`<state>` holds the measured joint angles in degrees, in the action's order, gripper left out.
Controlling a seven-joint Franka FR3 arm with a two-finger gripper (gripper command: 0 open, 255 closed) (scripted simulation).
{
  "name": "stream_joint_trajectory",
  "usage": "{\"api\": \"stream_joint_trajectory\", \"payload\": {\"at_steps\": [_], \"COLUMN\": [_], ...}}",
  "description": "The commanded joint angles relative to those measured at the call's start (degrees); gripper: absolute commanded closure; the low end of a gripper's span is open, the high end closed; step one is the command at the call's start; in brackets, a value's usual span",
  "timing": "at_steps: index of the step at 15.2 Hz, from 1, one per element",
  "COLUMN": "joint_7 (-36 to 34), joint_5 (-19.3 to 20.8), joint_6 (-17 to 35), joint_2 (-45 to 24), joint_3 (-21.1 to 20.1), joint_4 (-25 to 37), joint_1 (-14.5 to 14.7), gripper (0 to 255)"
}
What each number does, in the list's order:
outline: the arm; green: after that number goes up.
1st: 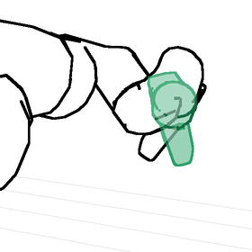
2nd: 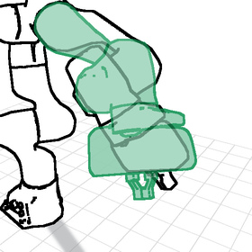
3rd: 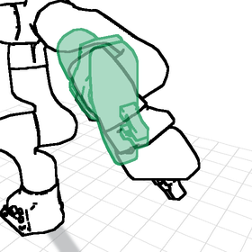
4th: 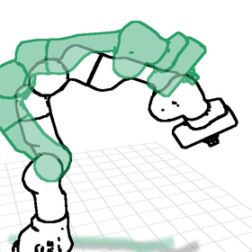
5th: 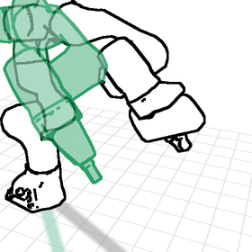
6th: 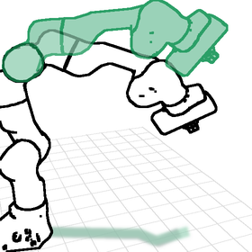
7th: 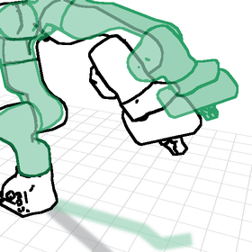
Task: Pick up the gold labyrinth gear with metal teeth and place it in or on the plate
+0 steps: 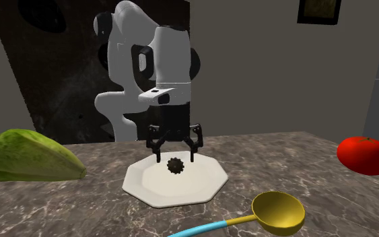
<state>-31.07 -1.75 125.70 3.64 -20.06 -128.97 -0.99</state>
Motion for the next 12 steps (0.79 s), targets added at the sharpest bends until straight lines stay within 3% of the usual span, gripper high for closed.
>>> {"api": "stream_joint_trajectory", "payload": {"at_steps": [1, 5, 12], "joint_7": [0.0, 0.85, 0.84], "joint_5": [0.0, -1.07, -1.07], "joint_6": [0.0, -7.33, -7.33], "joint_2": [0.0, 3.23, 3.23], "joint_3": [0.0, 0.36, 0.37], "joint_4": [0.0, 4.27, 4.27], "joint_1": [0.0, -0.07, -0.06], "gripper": [0, 0, 0]}}
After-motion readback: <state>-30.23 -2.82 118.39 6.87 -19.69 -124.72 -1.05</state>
